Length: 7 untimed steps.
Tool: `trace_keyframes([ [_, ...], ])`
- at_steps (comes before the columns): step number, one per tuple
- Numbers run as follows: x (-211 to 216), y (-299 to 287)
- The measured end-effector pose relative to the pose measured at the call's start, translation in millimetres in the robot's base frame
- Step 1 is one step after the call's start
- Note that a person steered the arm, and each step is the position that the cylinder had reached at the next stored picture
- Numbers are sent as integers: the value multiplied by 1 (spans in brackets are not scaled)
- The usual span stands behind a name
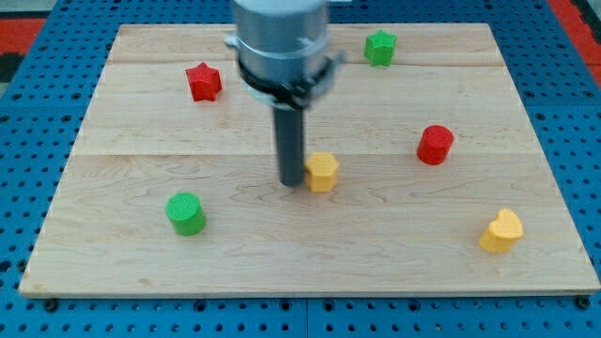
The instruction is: Slide the yellow hexagon to the top left side of the yellow heart
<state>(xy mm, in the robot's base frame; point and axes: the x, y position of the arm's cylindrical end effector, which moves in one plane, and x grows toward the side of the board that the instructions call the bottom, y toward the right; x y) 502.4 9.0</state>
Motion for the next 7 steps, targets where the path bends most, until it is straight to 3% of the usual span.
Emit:
trace_keyframes([
  [1, 18, 48],
  [2, -12, -54],
  [3, -35, -14],
  [4, -20, 57],
  [5, -30, 59],
  [7, 45, 155],
])
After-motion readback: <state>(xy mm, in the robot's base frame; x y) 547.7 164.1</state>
